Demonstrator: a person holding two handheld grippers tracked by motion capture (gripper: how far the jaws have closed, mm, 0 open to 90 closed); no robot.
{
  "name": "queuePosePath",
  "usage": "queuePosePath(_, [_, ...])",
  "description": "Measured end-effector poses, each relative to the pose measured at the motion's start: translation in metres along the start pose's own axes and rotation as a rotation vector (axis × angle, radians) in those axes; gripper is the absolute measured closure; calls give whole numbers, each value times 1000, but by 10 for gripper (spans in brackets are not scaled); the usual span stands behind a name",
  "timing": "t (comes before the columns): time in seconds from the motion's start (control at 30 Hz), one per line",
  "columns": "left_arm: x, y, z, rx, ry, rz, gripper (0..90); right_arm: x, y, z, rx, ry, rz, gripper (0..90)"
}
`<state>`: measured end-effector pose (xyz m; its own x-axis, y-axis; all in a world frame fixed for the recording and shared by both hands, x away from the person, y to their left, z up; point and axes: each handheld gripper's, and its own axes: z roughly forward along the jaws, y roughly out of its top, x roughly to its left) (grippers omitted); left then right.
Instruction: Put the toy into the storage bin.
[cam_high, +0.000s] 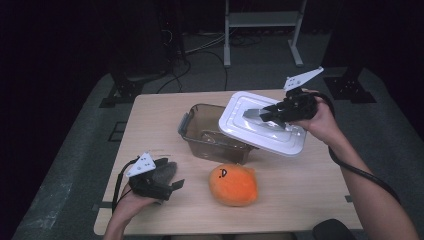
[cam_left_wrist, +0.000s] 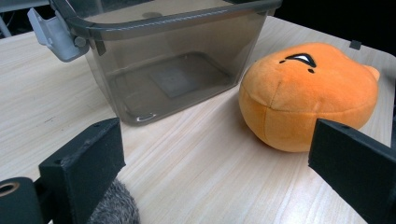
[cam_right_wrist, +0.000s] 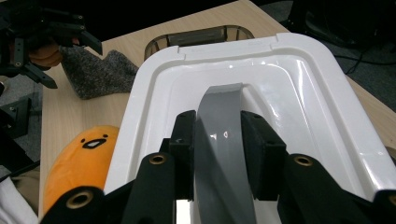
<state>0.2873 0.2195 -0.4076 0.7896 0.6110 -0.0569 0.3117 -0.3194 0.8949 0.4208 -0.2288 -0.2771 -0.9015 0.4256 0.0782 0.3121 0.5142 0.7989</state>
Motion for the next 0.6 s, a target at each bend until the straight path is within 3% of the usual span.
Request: queuePosePath(0.6, [-1, -1, 1, 0, -4, -3, 28, 4, -30, -35, -10, -38, 33, 663])
